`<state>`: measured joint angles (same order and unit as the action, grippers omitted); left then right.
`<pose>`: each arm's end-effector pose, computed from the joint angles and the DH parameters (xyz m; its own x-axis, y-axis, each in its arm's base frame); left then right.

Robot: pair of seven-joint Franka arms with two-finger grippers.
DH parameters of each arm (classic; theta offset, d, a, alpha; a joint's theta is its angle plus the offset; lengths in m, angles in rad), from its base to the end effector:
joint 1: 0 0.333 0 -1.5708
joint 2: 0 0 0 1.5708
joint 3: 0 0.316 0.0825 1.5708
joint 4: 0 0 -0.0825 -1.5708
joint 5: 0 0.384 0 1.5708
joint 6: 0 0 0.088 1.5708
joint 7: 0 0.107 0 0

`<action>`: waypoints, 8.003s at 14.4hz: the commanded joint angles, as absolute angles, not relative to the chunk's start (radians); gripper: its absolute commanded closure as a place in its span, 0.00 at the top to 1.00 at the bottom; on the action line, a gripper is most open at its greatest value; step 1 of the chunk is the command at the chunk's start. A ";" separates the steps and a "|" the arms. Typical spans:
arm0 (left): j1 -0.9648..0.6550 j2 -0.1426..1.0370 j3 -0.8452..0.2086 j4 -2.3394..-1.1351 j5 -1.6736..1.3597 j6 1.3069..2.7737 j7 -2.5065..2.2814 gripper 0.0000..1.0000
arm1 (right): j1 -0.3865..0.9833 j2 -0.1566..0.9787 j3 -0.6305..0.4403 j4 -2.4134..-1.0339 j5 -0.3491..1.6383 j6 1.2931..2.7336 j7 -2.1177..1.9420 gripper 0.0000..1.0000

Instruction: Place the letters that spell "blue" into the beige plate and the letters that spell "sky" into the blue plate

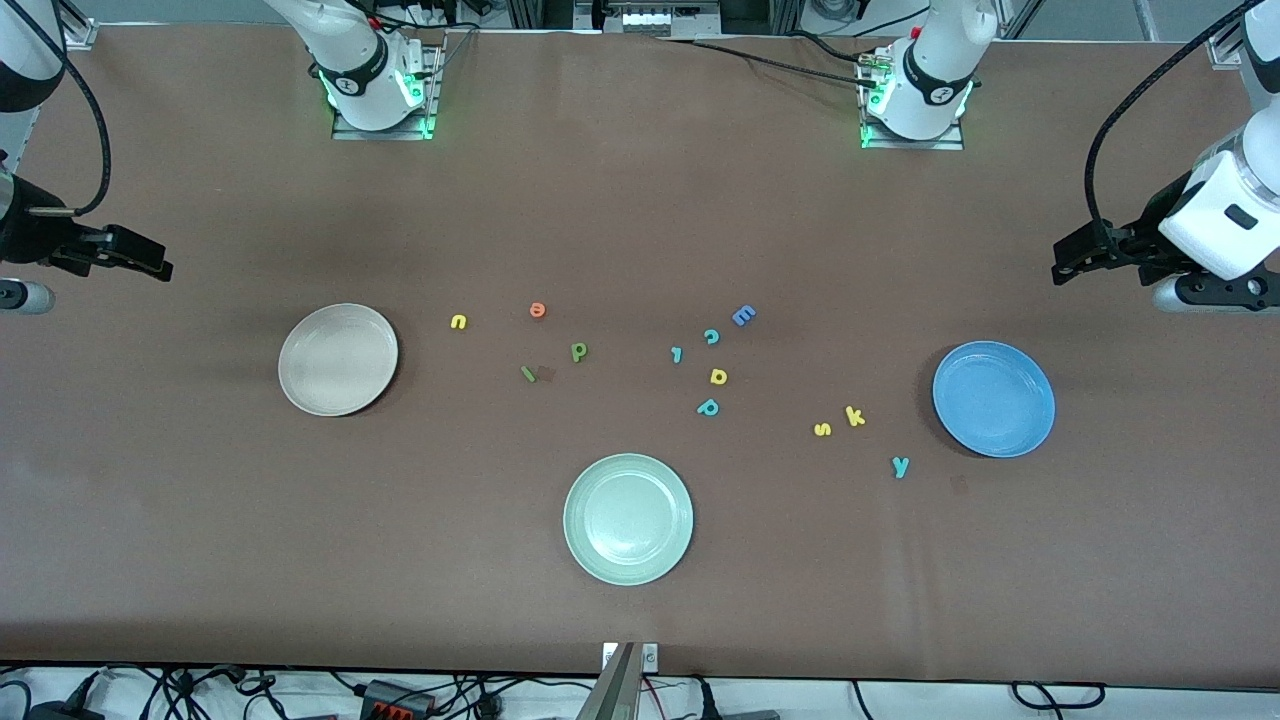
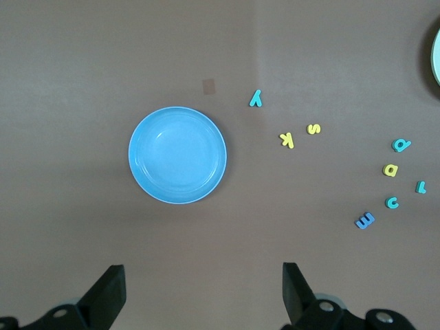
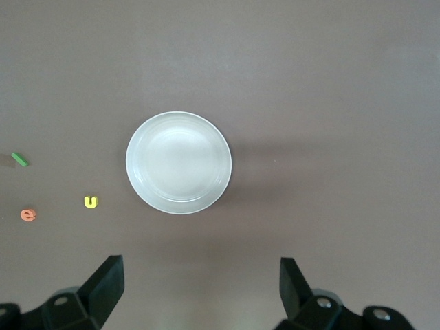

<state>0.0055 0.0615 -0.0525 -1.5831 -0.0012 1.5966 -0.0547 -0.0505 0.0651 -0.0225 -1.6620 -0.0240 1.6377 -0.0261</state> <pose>0.5729 -0.0262 0.5862 0.9988 0.0077 -0.0481 0.0078 -1.0000 0.0018 0.5715 -0.0439 0.5503 0.9949 -0.0451 -0.0899 -0.0432 -0.9988 0.0228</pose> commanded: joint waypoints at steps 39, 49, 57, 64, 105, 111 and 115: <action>-0.169 0.689 -0.057 -1.637 -0.032 2.226 -0.061 1.00 | 0.396 0.370 -0.012 -2.054 0.032 2.233 0.428 1.00; -0.186 0.729 -0.057 -1.658 -0.032 2.226 -0.090 0.64 | 0.437 0.466 -0.011 -2.134 0.034 2.390 0.537 0.86; -0.186 0.723 -0.057 -1.657 -0.034 2.204 -0.084 0.13 | 0.436 0.462 -0.011 -2.146 0.034 2.381 0.551 0.32; -0.062 0.574 -0.014 -1.640 -0.032 1.873 -0.092 0.12 | 0.422 0.407 -0.020 -2.097 0.034 2.303 0.545 0.18; -0.267 0.761 -0.055 -1.589 -0.018 2.279 -0.176 0.49 | 0.614 0.566 0.011 -1.927 0.121 2.275 0.844 0.63; -0.242 0.781 -0.055 -1.592 -0.018 2.345 -0.110 0.47 | 0.612 0.538 0.011 -1.962 0.126 2.276 0.844 0.58; -0.245 0.781 -0.055 -1.592 -0.018 2.341 -0.109 0.33 | 0.612 0.543 0.011 -1.963 0.126 2.290 0.844 0.52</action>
<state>-0.2481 0.7856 -0.0536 -1.5782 -0.0050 2.3272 -0.1410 0.6033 0.5684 0.0160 -1.9325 0.1118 2.2732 0.8289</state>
